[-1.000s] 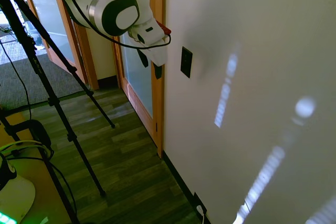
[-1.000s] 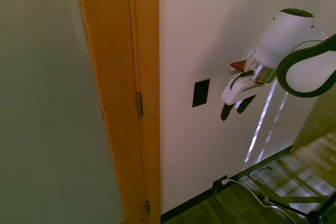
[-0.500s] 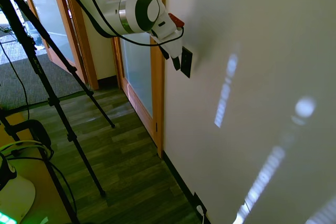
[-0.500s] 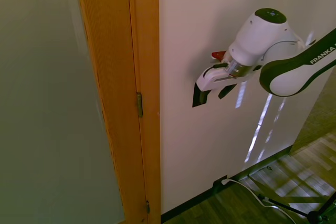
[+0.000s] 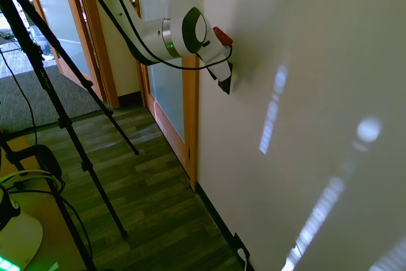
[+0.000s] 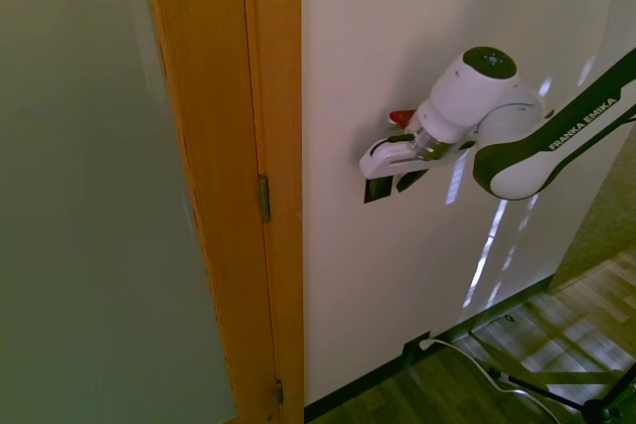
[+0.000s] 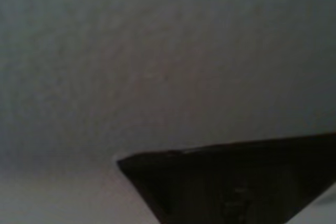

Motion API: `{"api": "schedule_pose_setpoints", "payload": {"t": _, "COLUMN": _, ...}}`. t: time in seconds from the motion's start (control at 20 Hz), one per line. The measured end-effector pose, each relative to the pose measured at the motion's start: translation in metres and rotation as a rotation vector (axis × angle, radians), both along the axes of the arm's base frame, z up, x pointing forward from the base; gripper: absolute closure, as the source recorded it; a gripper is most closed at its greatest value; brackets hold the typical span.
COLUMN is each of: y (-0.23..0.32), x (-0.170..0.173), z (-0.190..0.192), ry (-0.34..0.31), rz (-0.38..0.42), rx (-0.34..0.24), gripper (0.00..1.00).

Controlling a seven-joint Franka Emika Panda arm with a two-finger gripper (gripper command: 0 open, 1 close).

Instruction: Turn on the light

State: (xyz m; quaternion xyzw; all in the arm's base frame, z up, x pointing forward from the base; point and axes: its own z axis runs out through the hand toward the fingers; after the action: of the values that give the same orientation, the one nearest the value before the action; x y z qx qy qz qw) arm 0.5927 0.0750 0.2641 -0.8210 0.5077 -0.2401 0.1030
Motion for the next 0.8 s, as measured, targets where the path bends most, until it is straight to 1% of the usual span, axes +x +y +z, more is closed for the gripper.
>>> {"api": "schedule_pose_setpoints", "payload": {"t": 0.2, "y": 0.0035, "x": 0.0023, "z": 0.0025, "ry": -0.02, "rz": -0.004, "rx": -0.003, "gripper": 1.0}}
{"api": "schedule_pose_setpoints", "payload": {"t": 0.8, "y": 0.0023, "x": 0.0008, "z": 0.0028, "ry": -0.042, "rz": -0.017, "rx": 0.004, "gripper": 1.0}}
